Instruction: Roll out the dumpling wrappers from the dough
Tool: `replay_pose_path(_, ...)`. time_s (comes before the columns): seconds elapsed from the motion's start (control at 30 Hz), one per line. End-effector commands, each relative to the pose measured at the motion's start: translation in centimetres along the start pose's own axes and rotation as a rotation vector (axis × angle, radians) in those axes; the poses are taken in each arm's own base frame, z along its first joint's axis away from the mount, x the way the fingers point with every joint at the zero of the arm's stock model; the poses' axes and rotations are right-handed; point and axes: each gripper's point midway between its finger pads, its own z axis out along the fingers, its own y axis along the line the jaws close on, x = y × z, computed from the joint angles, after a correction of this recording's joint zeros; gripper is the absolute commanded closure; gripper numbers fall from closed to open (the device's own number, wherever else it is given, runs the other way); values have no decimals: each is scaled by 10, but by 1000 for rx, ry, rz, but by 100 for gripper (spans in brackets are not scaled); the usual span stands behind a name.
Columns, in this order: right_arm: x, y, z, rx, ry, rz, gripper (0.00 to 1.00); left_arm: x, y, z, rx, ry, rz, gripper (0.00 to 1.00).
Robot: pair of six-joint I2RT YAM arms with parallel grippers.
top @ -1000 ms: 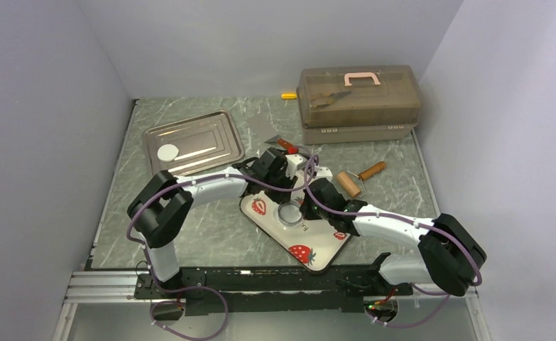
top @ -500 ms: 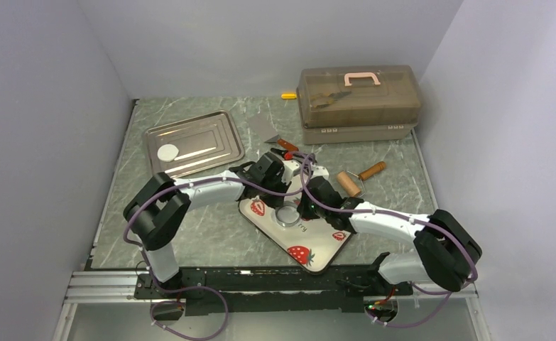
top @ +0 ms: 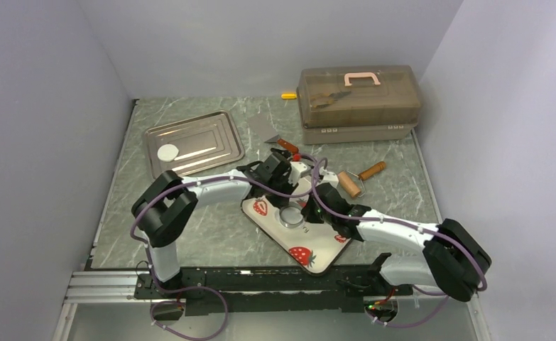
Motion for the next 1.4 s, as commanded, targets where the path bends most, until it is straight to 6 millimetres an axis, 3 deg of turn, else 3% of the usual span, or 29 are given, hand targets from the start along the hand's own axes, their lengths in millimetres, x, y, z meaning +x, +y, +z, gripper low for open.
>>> replay_pose_path(0.0, 41, -20, -21, 45, 143, 0, 100, -21, 16, 18, -71, -31, 121, 100)
replay_pose_path(0.07, 45, -15, -16, 22, 160, 8, 100, -18, 16, 17, -65, -14, 145, 100)
replay_pose_path(0.17, 38, -17, 0, 40, 159, 15, 100, 3, 14, 15, -52, 58, 119, 100)
replay_pose_path(0.33, -22, -39, 30, 52, 72, 58, 100, 48, 0, 0, 17, 168, 59, 100)
replay_pose_path(0.4, -34, -37, 36, 59, 75, 13, 100, 57, -7, -6, 45, 173, 46, 100)
replay_pose_path(0.5, -19, -27, 39, 23, 137, -3, 100, 56, -12, -6, 71, 168, 35, 100)
replay_pose_path(0.67, 39, -14, 9, 58, 227, -36, 100, 5, 23, 12, -33, 60, 41, 100)
replay_pose_path(0.77, 51, -9, -10, 51, 217, 11, 100, -14, 32, 17, -45, 35, 79, 100)
replay_pose_path(0.9, 45, -8, -23, 66, 180, 24, 100, 5, 28, 20, -20, 84, 72, 100)
replay_pose_path(1.07, 29, -22, 8, 99, 146, 32, 100, 40, 12, 2, 32, 144, 67, 100)
replay_pose_path(1.23, -33, -29, 39, 99, 48, -4, 100, 80, -20, -19, 158, 231, 153, 100)
replay_pose_path(1.3, -35, -30, 42, 114, 71, -42, 100, 84, -22, -19, 174, 224, 175, 100)
replay_pose_path(1.37, -23, -34, 40, 126, 105, -49, 100, 77, -14, -15, 137, 203, 187, 100)
